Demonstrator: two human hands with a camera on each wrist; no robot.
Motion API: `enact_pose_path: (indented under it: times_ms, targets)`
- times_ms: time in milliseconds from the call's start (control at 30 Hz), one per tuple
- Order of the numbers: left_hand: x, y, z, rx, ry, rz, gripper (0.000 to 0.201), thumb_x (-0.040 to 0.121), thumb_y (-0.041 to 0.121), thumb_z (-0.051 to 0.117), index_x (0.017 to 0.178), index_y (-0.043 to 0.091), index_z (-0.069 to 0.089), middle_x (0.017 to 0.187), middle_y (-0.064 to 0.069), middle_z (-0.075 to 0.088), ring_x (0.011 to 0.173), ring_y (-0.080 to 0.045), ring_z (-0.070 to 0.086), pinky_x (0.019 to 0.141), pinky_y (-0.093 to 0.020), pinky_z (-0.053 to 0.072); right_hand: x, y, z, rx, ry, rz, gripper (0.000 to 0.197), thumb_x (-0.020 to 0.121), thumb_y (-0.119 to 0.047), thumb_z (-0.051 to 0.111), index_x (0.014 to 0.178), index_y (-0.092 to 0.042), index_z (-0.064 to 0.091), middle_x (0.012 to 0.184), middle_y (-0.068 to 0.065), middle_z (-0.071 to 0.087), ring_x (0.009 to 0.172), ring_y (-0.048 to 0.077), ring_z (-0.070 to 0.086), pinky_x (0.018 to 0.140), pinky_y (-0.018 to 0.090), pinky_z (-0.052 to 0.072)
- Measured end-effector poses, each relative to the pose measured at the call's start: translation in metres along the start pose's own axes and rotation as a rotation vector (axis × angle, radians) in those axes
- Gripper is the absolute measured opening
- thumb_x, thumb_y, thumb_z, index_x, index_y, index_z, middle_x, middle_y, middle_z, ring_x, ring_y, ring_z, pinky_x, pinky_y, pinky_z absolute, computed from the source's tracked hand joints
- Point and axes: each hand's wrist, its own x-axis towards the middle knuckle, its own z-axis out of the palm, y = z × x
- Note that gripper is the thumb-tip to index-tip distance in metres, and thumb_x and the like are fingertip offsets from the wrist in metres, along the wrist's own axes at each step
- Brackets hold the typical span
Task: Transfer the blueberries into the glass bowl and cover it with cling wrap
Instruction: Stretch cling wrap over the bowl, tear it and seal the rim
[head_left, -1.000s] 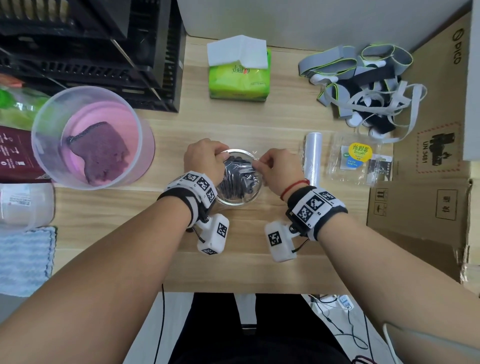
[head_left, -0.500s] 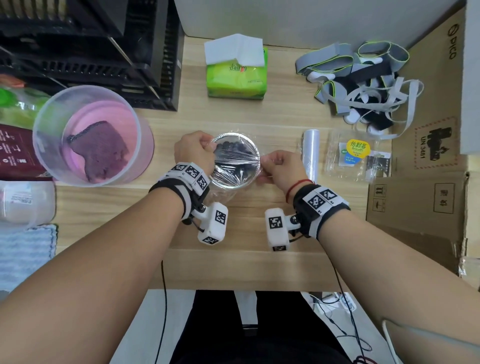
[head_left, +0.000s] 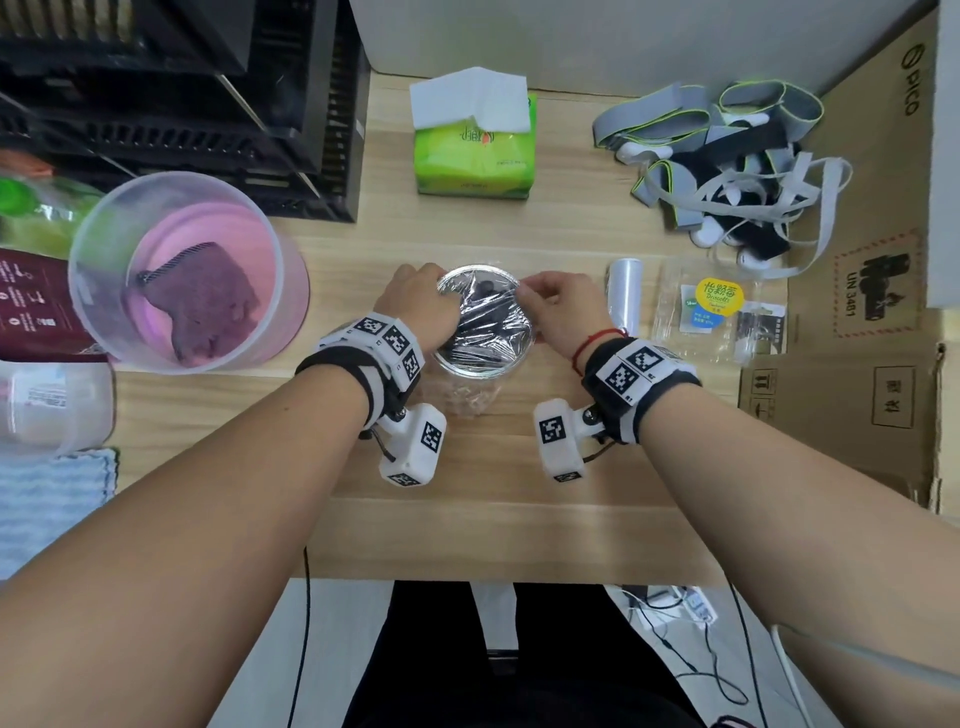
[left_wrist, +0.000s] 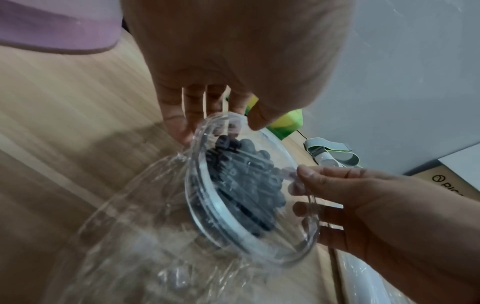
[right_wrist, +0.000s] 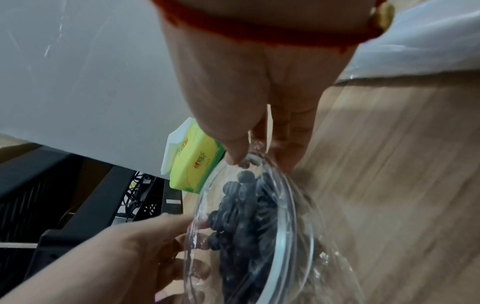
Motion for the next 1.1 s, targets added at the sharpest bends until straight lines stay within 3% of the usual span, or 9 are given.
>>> enact_pose_path:
  times_ms: [133, 233, 300, 500, 567, 733, 800, 933, 1100]
  targets:
    - [0.008, 0.001, 0.000, 0.043, 0.013, -0.008, 0.050, 0.103, 0.040, 0.028, 0.100, 0.002, 0.060, 0.122, -0.019, 0.054, 0.099, -0.029, 0.051, 0.086, -0.033, 0.035, 0.004, 0.004, -0.001, -0.099, 0.016, -0.046, 0.021, 0.091, -0.033, 0.069, 0.101, -0.017, 0.077, 0.088, -0.003, 0.075, 0.079, 0.012, 0.066, 0.082, 0.033, 0.058]
    - [0.010, 0.004, 0.001, -0.023, 0.051, 0.098, 0.033, 0.104, 0.027, 0.037, 0.118, 0.009, 0.060, 0.127, -0.011, 0.054, 0.109, -0.026, 0.053, 0.089, -0.030, 0.034, 0.007, 0.000, -0.003, -0.179, 0.034, -0.120, 0.020, 0.092, -0.034, 0.067, 0.101, -0.019, 0.078, 0.091, -0.004, 0.075, 0.080, 0.008, 0.061, 0.075, 0.023, 0.047]
    - [0.011, 0.004, 0.001, -0.032, 0.037, 0.160, 0.032, 0.103, 0.020, 0.042, 0.129, 0.017, 0.061, 0.129, -0.008, 0.058, 0.117, -0.027, 0.053, 0.091, -0.029, 0.035, 0.011, -0.002, -0.003, -0.164, 0.026, -0.135, 0.022, 0.094, -0.034, 0.064, 0.102, -0.019, 0.077, 0.093, -0.003, 0.075, 0.082, 0.010, 0.062, 0.077, 0.024, 0.048]
    - [0.012, 0.003, 0.000, -0.022, 0.112, 0.062, 0.024, 0.101, 0.014, 0.049, 0.113, 0.016, 0.071, 0.111, -0.009, 0.071, 0.090, -0.023, 0.059, 0.078, -0.029, 0.043, 0.003, 0.011, -0.012, 0.081, -0.138, 0.050, 0.045, 0.105, -0.037, 0.039, 0.106, -0.002, 0.068, 0.093, 0.013, 0.069, 0.081, 0.023, 0.063, 0.086, 0.042, 0.057]
    - [0.009, 0.002, 0.002, 0.008, 0.172, 0.026, 0.023, 0.100, 0.012, 0.049, 0.110, 0.013, 0.069, 0.112, -0.010, 0.069, 0.095, -0.027, 0.061, 0.081, -0.035, 0.050, -0.002, 0.018, -0.012, 0.214, -0.208, 0.122, 0.042, 0.105, -0.036, 0.042, 0.106, 0.000, 0.064, 0.087, 0.013, 0.064, 0.076, 0.023, 0.062, 0.084, 0.047, 0.060]
    - [0.009, -0.004, 0.003, -0.035, 0.154, 0.028, 0.031, 0.099, 0.018, 0.046, 0.124, 0.014, 0.063, 0.125, -0.010, 0.062, 0.113, -0.029, 0.058, 0.097, -0.039, 0.048, -0.002, 0.017, -0.013, 0.238, -0.172, 0.100, 0.034, 0.101, -0.028, 0.052, 0.111, 0.003, 0.059, 0.067, 0.001, 0.053, 0.053, 0.010, 0.052, 0.052, 0.020, 0.051]
    - [0.011, -0.006, 0.002, -0.060, 0.094, 0.041, 0.035, 0.101, 0.027, 0.042, 0.128, 0.019, 0.061, 0.128, -0.009, 0.062, 0.117, -0.029, 0.057, 0.098, -0.037, 0.046, -0.001, 0.017, -0.013, 0.274, -0.182, 0.118, 0.032, 0.101, -0.027, 0.053, 0.107, 0.004, 0.060, 0.063, 0.001, 0.051, 0.049, 0.008, 0.049, 0.051, 0.019, 0.049]
    - [0.011, -0.009, 0.001, -0.124, 0.088, 0.090, 0.031, 0.102, 0.020, 0.042, 0.117, 0.019, 0.069, 0.114, -0.009, 0.070, 0.103, -0.027, 0.059, 0.081, -0.027, 0.038, 0.000, 0.020, -0.010, 0.321, -0.148, 0.129, 0.024, 0.099, -0.028, 0.057, 0.083, -0.011, 0.058, 0.062, -0.001, 0.053, 0.047, 0.005, 0.049, 0.049, 0.018, 0.049]
    - [0.010, -0.008, 0.003, -0.135, 0.122, 0.075, 0.031, 0.102, 0.017, 0.042, 0.116, 0.019, 0.069, 0.112, -0.009, 0.070, 0.102, -0.029, 0.059, 0.077, -0.026, 0.036, 0.003, 0.025, -0.011, 0.434, -0.012, 0.177, 0.026, 0.102, -0.023, 0.053, 0.080, -0.010, 0.058, 0.070, 0.005, 0.060, 0.058, 0.011, 0.058, 0.052, 0.019, 0.052]
